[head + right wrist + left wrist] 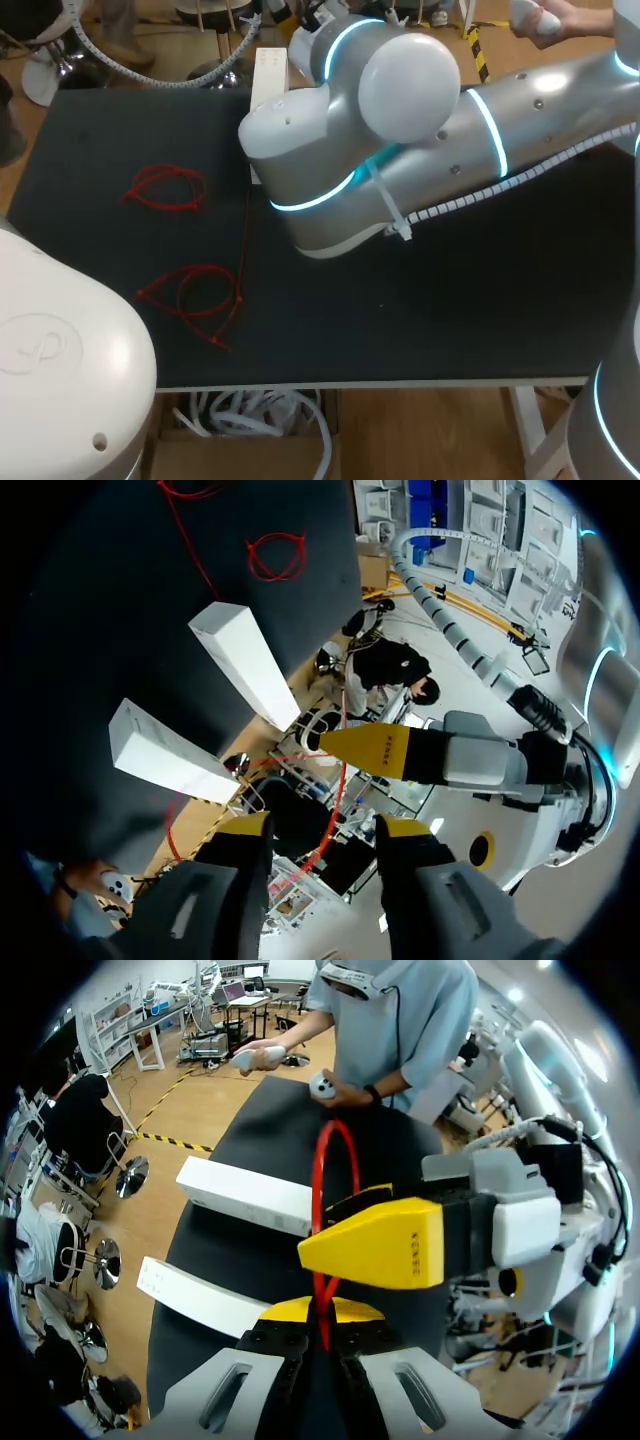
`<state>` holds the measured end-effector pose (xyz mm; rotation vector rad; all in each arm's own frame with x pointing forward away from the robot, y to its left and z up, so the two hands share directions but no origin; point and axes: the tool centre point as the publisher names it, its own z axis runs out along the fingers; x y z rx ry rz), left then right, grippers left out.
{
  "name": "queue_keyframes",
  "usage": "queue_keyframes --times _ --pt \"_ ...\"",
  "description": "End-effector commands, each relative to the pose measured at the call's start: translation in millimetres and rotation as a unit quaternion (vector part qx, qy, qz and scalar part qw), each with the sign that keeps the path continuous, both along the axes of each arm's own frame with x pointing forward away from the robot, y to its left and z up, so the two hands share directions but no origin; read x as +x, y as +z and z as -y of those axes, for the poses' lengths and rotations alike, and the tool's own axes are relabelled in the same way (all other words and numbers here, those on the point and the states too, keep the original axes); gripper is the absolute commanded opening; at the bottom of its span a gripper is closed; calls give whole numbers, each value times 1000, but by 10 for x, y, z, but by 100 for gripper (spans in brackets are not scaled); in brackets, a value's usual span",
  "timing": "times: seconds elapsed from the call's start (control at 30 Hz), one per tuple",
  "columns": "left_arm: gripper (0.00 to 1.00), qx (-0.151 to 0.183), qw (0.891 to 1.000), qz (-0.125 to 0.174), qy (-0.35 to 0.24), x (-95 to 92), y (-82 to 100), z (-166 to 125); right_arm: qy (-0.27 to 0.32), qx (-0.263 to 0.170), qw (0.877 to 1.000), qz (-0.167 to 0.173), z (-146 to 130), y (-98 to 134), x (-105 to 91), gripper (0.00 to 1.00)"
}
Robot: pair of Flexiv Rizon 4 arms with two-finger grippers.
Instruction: Grab the tape and strap the tape.
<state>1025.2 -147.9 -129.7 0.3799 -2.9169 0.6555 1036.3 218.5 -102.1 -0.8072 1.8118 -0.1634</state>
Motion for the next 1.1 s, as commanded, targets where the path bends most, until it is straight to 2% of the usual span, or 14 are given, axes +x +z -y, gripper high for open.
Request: queue_keyframes --times 0.03,0.33,0.4,0.43,0.47,0.5,0.6,0.7,0.73,0.87,0.97,1.03,1.07,1.1 --pt "0 2 1000 -1 0 7 5 7 24 3 1000 -14 143 95 -57 25" --pt "0 2 1000 -1 0 7 5 7 66 10 997 -27 449 285 -298 26" --pt "0 2 1000 -1 0 7 5 7 75 15 997 -33 534 348 -311 31" --pt "0 2 1000 -1 0 7 5 7 80 20 996 -36 576 386 -302 37" --pt "0 2 1000 -1 0 7 5 7 88 29 995 -37 616 421 -289 49" --pt "0 2 1000 -1 0 7 5 7 99 37 994 -36 664 459 -267 100" --pt "0 2 1000 -1 0 7 5 7 113 42 992 -27 711 488 -237 100" --pt "0 3 1000 -8 28 -117 -19 -167 113 42 992 -27 711 488 -237 100" --pt "0 6 999 -21 33 -165 -31 -256 113 42 992 -27 711 488 -237 100" --pt "0 24 996 -69 43 -357 -95 -743 113 42 992 -27 711 488 -237 100" --pt "0 43 993 -100 33 -428 -104 -1147 113 42 992 -27 711 488 -237 100" --pt "0 55 993 -103 28 -432 -94 -1390 113 42 992 -27 711 488 -237 100" --pt "0 61 991 -116 20 -422 -104 -1504 113 42 992 -27 711 488 -237 100" --pt "0 67 992 -110 14 -405 -110 -1613 113 42 992 -27 711 488 -237 100"
